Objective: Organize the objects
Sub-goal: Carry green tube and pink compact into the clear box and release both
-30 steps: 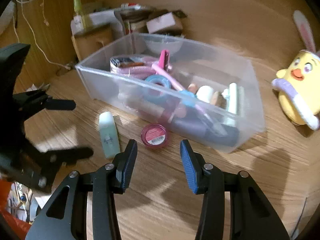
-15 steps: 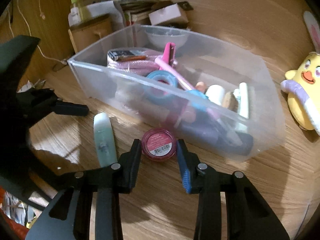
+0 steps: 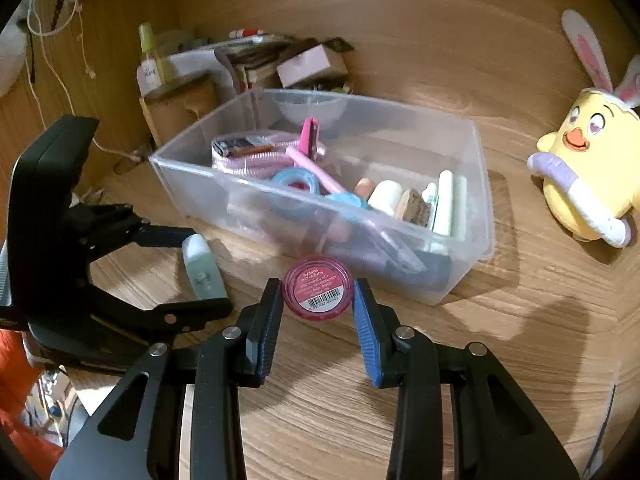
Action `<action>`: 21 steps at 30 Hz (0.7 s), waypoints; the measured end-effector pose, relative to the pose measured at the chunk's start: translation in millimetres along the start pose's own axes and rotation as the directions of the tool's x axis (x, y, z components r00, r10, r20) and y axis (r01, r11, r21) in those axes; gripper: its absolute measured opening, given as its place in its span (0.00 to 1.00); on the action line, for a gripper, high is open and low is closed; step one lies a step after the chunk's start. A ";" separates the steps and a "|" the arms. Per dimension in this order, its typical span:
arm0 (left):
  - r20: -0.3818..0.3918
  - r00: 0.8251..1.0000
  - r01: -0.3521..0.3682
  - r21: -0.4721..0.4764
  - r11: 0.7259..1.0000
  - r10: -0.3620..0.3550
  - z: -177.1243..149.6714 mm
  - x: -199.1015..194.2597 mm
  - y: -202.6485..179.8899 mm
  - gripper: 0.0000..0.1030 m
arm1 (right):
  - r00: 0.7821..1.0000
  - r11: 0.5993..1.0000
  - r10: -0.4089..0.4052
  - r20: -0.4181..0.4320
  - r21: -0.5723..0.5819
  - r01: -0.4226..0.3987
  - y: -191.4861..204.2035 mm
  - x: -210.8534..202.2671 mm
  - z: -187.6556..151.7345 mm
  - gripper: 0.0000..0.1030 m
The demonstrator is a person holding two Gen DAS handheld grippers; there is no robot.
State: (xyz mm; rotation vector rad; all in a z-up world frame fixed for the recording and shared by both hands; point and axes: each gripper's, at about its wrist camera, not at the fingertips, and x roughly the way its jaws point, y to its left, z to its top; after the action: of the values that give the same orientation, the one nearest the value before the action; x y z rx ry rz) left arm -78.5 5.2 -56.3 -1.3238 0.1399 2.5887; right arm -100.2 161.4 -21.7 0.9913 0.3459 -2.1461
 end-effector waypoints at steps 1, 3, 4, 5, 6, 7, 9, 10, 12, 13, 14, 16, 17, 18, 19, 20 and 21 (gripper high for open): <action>0.013 1.000 0.002 -0.011 1.000 -0.002 1.3 -6.0 2.0 0.71 | 1.000 1.000 0.001 0.012 0.003 -0.001 -0.9 -3.8 1.3 0.31; 0.039 0.999 0.002 -0.028 1.000 -0.001 4.9 -16.7 6.2 0.71 | 0.999 1.000 -0.001 0.033 0.005 0.001 -0.8 -9.4 4.5 0.31; 0.058 0.998 0.000 -0.038 0.999 0.003 7.7 -23.1 8.3 0.71 | 0.999 1.000 -0.002 0.043 0.006 0.002 -0.3 -12.1 6.1 0.31; 0.073 0.997 -0.002 -0.045 0.999 0.005 10.4 -28.7 9.9 0.71 | 0.998 1.000 -0.004 0.058 0.008 0.003 -0.4 -16.2 8.0 0.31; 0.089 0.996 -0.003 -0.052 0.999 0.008 13.3 -34.2 11.8 0.71 | 0.998 1.000 -0.006 0.070 0.010 0.005 -0.7 -19.0 10.3 0.31; 0.107 0.994 -0.004 -0.059 0.998 0.011 16.7 -40.2 13.6 0.71 | 0.996 1.000 -0.007 0.085 0.011 0.006 -1.2 -22.6 13.2 0.31; 0.137 0.990 -0.007 -0.071 0.997 0.016 24.5 -48.7 15.8 0.71 | 0.994 1.000 -0.014 0.105 0.014 0.013 -2.3 -26.1 17.6 0.31; 0.156 0.988 -0.009 -0.076 0.997 0.021 28.7 -53.9 17.2 0.71 | 0.993 1.000 -0.022 0.118 0.014 0.021 -2.9 -28.4 21.0 0.31; 0.185 0.982 -0.014 -0.082 0.997 0.029 36.1 -62.5 18.9 0.71 | 0.991 0.999 -0.030 0.133 0.017 0.028 -3.2 -31.5 25.5 0.31; 0.200 0.979 -0.020 -0.087 0.996 0.037 41.3 -65.5 20.0 0.71 | 0.990 0.999 -0.033 0.141 0.018 0.031 -4.2 -32.5 28.1 0.31; 0.212 0.976 -0.023 -0.090 0.996 0.042 45.1 -68.4 21.6 0.71 | 0.988 0.999 -0.042 0.149 0.020 0.039 -5.1 -32.9 31.4 0.31; 0.231 0.971 -0.030 -0.098 0.995 0.052 54.5 -70.2 23.5 0.71 | 0.985 0.998 -0.059 0.160 0.023 0.056 -6.8 -32.9 36.8 0.31; 0.236 0.970 -0.034 -0.104 0.994 0.058 58.7 -70.5 25.0 0.71 | 0.984 0.998 -0.065 0.166 0.026 0.061 -8.3 -32.1 40.0 0.31; 0.239 0.969 -0.037 -0.109 0.993 0.062 63.4 -69.7 26.6 0.71 | 0.983 0.997 -0.070 0.167 0.029 0.066 -9.4 -30.9 42.4 0.31; 0.240 0.969 -0.041 -0.113 0.993 0.067 66.1 -67.4 27.3 0.71 | 0.983 0.997 -0.077 0.168 0.032 0.072 -10.6 -29.0 44.8 0.31; 0.238 0.969 -0.047 -0.117 0.992 0.074 68.9 -65.4 28.4 0.71 | 0.982 0.996 -0.086 0.167 0.034 0.081 -12.2 -26.1 47.1 0.31; 0.234 0.969 -0.052 -0.120 0.991 0.079 71.7 -62.6 29.7 0.71 | 0.982 0.996 -0.091 0.163 0.036 0.086 -13.8 -23.2 48.7 0.31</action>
State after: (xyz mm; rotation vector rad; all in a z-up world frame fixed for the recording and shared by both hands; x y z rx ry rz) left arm -106.8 -20.0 35.9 -1.0455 -0.0044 2.8245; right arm -126.6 158.1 27.2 0.8213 0.2837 -2.3015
